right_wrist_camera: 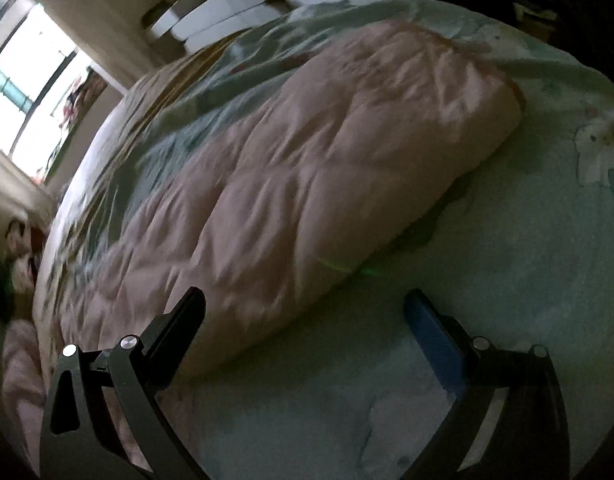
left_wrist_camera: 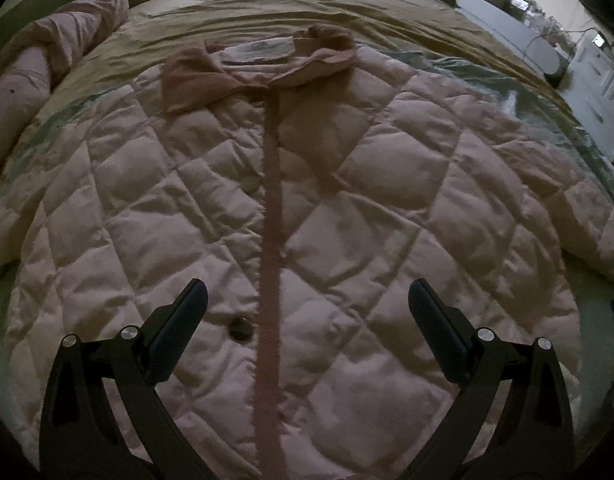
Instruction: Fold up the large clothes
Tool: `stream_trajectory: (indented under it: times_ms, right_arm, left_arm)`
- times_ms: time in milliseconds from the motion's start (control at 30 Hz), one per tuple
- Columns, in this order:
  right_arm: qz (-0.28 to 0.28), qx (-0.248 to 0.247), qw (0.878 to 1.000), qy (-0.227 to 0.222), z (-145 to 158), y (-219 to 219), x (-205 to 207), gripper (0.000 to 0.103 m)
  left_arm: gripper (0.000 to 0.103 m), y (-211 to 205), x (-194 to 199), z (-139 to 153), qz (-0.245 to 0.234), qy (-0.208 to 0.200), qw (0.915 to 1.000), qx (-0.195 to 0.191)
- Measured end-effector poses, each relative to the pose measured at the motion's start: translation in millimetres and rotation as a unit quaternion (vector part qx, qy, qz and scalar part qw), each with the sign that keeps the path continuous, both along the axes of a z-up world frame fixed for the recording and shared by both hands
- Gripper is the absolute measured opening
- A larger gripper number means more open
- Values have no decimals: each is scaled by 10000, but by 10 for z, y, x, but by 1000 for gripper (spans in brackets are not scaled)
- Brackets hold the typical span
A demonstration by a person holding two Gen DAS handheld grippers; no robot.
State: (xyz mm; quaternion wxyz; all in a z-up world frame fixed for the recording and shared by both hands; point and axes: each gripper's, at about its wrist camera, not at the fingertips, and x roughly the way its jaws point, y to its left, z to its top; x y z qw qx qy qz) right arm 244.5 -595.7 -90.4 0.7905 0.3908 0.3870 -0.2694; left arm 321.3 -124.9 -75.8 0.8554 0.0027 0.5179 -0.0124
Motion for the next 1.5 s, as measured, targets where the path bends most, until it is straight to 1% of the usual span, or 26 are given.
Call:
stream_trajectory:
  times_ms: [133, 200, 233, 267, 300, 333, 400, 433, 500, 567, 600, 700, 867, 1000, 1067, 1267, 1333, 1400, 1500]
  right_arm:
    - [-243, 56, 9994, -227, -37, -291, 49, 99]
    - [-361, 135, 9983, -438, -52, -425, 52, 97]
    - [-393, 88, 9975, -583, -48, -491, 56, 93]
    - [-470, 52, 9970, -612, -49, -547, 51, 76]
    - [-566, 85, 9961, -676, -56, -598, 29, 56]
    - [-585, 145, 9951, -784, -63, -635, 16, 49]
    - [-495, 243, 9941, -937, -61, -688, 17, 39]
    - [-411, 181, 9942, -979, -21, -694, 28, 37]
    - [-159, -181, 9946, -1008, 121, -635, 84, 27]
    - [231, -698, 9907, -1146, 358, -508, 167, 22]
    - [366, -847, 9883, -1217, 469, -444, 193, 20]
    - [622, -1057, 9828, -1382, 715, -308, 236, 18]
    - [1032, -1189, 9708, -1807, 1167, -28, 336, 17]
    - [1433, -1278, 9603, -2023, 1491, 264, 486, 16]
    - [1609, -1343, 9550, -2098, 1641, 434, 559, 16]
    - [2020, -1589, 9407, -2215, 1992, 948, 721, 16]
    - [2137, -1648, 9367, -2230, 2063, 1098, 767, 16]
    - [2274, -1699, 9327, -2223, 2124, 1269, 827, 16]
    - [2492, -1757, 9259, -2232, 2215, 1554, 940, 16]
  left_arm:
    - [94, 31, 59, 21, 42, -27, 9998, 179]
    - [94, 62, 76, 68, 76, -79, 9996, 256]
    - [94, 81, 75, 95, 100, -110, 9995, 268]
    - [94, 117, 73, 129, 147, -138, 9994, 266]
    - [94, 146, 72, 151, 180, -140, 9994, 250]
    - [94, 171, 73, 174, 209, -132, 9994, 229]
    - [94, 231, 66, 240, 274, -159, 9993, 220]
    - [94, 253, 61, 272, 302, -181, 9991, 233]
    - [94, 315, 51, 348, 382, -199, 9988, 236]
    - [94, 372, 28, 432, 446, -213, 9985, 215]
    - [94, 392, 20, 475, 441, -236, 9985, 205]
    - [94, 460, -16, 612, 493, -318, 9980, 227]
    - [94, 589, -50, 846, 559, -424, 9974, 166]
    - [94, 724, -88, 1052, 647, -599, 9958, 231]
    - [94, 838, -96, 1160, 688, -677, 9953, 90]
    - [94, 1140, -107, 1383, 647, -938, 9935, 32]
    - [94, 1226, -108, 1421, 627, -987, 9931, 34]
    - [94, 1346, -111, 1453, 712, -1045, 9920, 27]
    - [94, 1503, -100, 1435, 790, -1003, 9917, -180]
